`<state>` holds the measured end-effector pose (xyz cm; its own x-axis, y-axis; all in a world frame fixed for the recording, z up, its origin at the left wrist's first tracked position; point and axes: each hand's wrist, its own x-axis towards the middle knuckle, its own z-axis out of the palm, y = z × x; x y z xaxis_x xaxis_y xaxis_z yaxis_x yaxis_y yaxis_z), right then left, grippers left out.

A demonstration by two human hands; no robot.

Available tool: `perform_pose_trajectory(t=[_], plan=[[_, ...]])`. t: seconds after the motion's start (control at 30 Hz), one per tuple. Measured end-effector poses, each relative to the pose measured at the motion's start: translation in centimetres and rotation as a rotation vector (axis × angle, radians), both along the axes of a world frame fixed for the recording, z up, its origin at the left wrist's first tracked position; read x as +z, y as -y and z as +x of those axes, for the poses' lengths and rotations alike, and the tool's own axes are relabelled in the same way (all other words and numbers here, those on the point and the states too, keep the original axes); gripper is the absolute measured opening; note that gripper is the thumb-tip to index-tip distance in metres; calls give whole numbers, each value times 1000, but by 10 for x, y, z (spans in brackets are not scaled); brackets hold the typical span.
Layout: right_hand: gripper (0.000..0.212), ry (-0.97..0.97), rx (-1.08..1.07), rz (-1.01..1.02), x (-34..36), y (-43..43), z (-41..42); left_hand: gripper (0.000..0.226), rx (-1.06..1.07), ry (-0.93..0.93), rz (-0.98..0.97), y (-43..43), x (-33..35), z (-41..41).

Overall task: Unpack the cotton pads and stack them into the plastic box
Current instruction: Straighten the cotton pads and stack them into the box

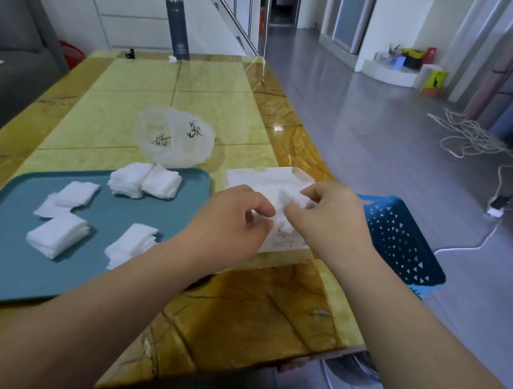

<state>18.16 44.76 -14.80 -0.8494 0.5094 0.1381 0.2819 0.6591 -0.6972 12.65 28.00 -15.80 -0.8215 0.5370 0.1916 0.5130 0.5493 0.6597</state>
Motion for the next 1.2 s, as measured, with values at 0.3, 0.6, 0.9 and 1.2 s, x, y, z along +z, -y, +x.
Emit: perform_pose_trajectory(t=[0.3, 0.6, 0.9, 1.2], plan=[[18, 261, -22, 179, 5, 12, -11, 11, 30, 97, 99, 11, -1, 4], [38, 382, 81, 262, 12, 28, -10, 14, -2, 65, 103, 16, -8, 0], [27, 434, 114, 229, 14, 34, -15, 8, -15, 75, 139, 18, -11, -1], [33, -52, 235, 207, 41, 93, -16, 19, 36, 50, 27, 93, 4, 13]])
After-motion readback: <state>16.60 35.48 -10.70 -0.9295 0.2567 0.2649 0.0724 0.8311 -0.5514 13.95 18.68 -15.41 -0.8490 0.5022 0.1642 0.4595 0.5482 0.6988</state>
